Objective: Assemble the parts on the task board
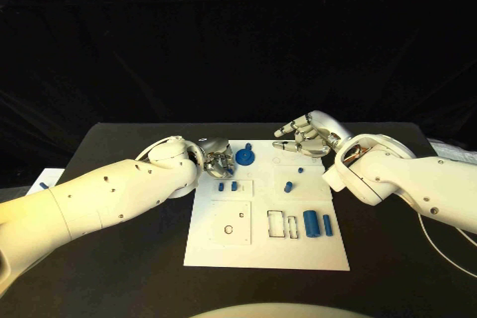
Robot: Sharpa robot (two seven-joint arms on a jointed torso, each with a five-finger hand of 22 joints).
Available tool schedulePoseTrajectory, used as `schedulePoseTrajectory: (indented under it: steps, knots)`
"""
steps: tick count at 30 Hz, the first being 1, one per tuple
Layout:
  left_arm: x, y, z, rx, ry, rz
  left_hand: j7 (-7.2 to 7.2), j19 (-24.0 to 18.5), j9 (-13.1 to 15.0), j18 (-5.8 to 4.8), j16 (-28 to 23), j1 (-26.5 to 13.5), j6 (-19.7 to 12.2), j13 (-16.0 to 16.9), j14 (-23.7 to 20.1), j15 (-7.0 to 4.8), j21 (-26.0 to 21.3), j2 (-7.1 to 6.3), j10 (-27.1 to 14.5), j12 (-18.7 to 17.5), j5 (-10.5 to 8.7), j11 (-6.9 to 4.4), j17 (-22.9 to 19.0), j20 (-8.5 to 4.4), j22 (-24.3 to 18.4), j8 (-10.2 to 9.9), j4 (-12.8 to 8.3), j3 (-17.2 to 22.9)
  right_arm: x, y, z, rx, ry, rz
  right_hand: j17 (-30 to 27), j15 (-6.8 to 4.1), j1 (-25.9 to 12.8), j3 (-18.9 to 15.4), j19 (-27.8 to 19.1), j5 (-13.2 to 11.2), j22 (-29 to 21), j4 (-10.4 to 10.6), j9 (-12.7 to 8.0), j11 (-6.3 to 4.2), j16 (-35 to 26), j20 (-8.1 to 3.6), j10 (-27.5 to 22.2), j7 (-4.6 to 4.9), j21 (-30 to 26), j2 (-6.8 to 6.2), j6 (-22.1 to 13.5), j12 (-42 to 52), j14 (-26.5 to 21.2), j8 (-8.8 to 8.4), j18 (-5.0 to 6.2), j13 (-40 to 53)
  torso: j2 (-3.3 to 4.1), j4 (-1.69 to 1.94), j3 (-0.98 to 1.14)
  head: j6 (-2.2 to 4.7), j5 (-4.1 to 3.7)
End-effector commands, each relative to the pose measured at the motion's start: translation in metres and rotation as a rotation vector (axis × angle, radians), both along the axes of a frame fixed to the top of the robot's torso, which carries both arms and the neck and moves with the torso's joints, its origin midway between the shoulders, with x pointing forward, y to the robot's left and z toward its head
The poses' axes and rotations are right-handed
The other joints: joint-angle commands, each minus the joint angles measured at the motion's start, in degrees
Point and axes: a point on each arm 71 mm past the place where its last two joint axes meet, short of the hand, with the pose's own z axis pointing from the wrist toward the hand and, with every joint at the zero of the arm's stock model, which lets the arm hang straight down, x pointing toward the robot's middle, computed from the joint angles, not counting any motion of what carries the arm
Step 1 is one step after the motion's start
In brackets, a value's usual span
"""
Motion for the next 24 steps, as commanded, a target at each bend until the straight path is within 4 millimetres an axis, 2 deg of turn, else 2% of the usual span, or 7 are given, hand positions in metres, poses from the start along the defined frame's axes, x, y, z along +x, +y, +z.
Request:
schedulePoseTrajectory:
  steps: [1, 8, 11, 16, 24]
  knots:
    - [-0.0018, -0.0019, -0.0017, 0.008, 0.017, -0.011, 0.17, 0.2, 0.1, -0.74, -0.1, -0.3, 0.4, 0.1, 1.7, -0.35, 0.3, 0.03, 0.4, -0.3, -0.36, -0.04, -0.1, -0.01, 1.5, 0.4, -0.1, -0.2, -0.0004, 0.0017, -0.0008, -0.008, 0.003, 0.014, 8.1, -0.41, -0.1, -0.1, -0.3, 0.4, 0.0, 0.0, 0.1, -0.17, -0.3, -0.13, -0.2, 0.14, -0.3, 0.45, 0.4, -0.2, 4.4, -0.07, 0.39, -0.1, 0.00, 0.01, -0.02, -0.02, -0.01]
    - [-0.0012, -0.0010, -0.0024, 0.011, 0.023, -0.002, 0.56, 0.2, -0.3, -0.77, 0.0, -0.9, -0.4, -0.1, 1.7, -0.20, 0.3, -0.27, -0.3, -1.0, -0.33, 0.27, -0.2, -0.02, 1.6, -0.2, -0.1, -0.4, -0.0003, 0.0019, -0.0009, -0.007, 0.003, 0.014, 8.1, -0.41, -0.1, -0.1, -0.3, 0.4, 0.0, 0.0, 0.1, -0.17, -0.3, -0.13, -0.2, 0.14, -0.3, 0.45, 0.4, -0.2, 4.4, -0.07, 0.39, -0.1, 0.00, 0.02, -0.01, 0.00, -0.05]
    - [-0.0006, 0.0002, -0.0031, 0.014, 0.031, 0.007, 1.60, 0.1, -0.9, -0.79, 0.0, -1.5, -2.2, -0.5, 1.6, 0.48, 0.0, -0.80, -2.0, -2.3, -0.28, 1.17, -0.5, 0.36, 1.5, -1.3, 0.0, -0.7, -0.0003, 0.0018, -0.0010, -0.007, 0.003, 0.014, 8.1, -0.41, -0.1, -0.1, -0.3, 0.4, 0.0, 0.0, 0.1, -0.17, -0.3, -0.13, -0.2, 0.14, -0.3, 0.45, 0.4, -0.2, 4.4, -0.07, 0.39, -0.1, -0.02, -0.02, -0.01, -0.03, -0.03]
    - [0.0000, 0.0013, -0.0036, 0.015, 0.035, 0.014, 2.76, -0.6, -2.1, -0.50, 0.0, -2.1, -5.1, -1.0, 1.4, 1.43, -1.7, -1.51, -4.9, -2.5, -0.25, 2.35, -0.8, 1.14, 0.3, -1.5, 0.1, -0.8, -0.0004, 0.0016, -0.0011, -0.008, 0.004, 0.014, 8.0, -0.41, -0.1, -0.1, -0.3, 0.4, -0.1, 0.0, 0.1, -0.17, -0.4, -0.13, -0.3, 0.14, -0.3, 0.45, 0.4, -0.2, 4.4, -0.06, 0.40, -0.1, -0.01, 0.01, -0.02, -0.04, -0.08]
    - [0.0003, 0.0017, -0.0035, 0.011, 0.034, 0.016, 3.05, -1.0, -2.5, -0.29, -0.1, -2.2, -5.8, -1.0, 1.3, 1.69, -2.6, -1.74, -5.8, -2.5, -0.26, 2.66, -1.2, 1.47, -0.3, -1.4, 0.1, -0.8, -0.0003, 0.0013, -0.0012, -0.009, 0.005, 0.014, 8.0, -0.41, -0.1, -0.1, -0.3, 0.4, -0.1, 0.0, 0.1, -0.17, -0.4, -0.13, -0.3, 0.14, -0.3, 0.45, 0.4, -0.2, 4.4, -0.06, 0.40, -0.1, -0.02, 0.01, -0.01, -0.13, -0.08]
